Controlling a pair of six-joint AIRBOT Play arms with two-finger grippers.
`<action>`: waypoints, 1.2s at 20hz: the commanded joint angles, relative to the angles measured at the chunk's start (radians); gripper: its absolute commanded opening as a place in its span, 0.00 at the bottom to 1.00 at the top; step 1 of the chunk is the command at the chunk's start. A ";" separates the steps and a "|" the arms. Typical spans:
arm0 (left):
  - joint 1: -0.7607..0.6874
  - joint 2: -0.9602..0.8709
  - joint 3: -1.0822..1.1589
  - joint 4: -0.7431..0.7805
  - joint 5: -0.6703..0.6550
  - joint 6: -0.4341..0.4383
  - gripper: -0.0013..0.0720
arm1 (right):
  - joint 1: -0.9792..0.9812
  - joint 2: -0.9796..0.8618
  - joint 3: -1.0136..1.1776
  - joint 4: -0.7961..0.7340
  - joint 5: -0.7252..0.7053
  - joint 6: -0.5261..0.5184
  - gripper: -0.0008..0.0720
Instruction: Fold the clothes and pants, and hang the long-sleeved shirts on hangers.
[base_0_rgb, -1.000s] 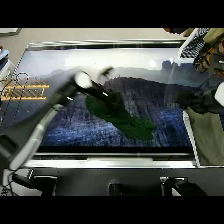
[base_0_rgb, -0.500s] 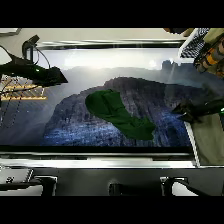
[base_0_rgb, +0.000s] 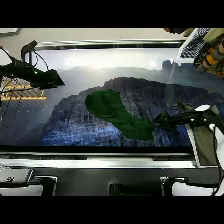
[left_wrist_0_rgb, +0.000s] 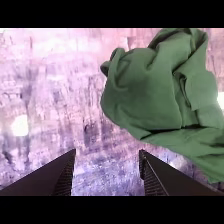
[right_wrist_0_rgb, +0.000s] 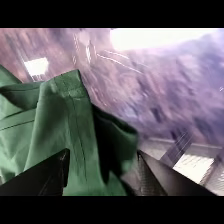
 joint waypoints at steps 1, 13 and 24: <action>0.004 -0.013 0.000 0.007 -0.048 -0.004 0.65 | 0.076 -0.039 -0.010 0.024 -0.041 -0.017 0.68; 0.114 -0.061 -0.504 -0.389 0.362 0.249 0.66 | 0.100 0.071 -0.009 0.031 -0.050 0.002 0.06; -0.061 -0.260 -0.518 -0.600 0.549 0.336 0.63 | 0.100 0.186 -0.009 0.023 -0.014 0.076 0.06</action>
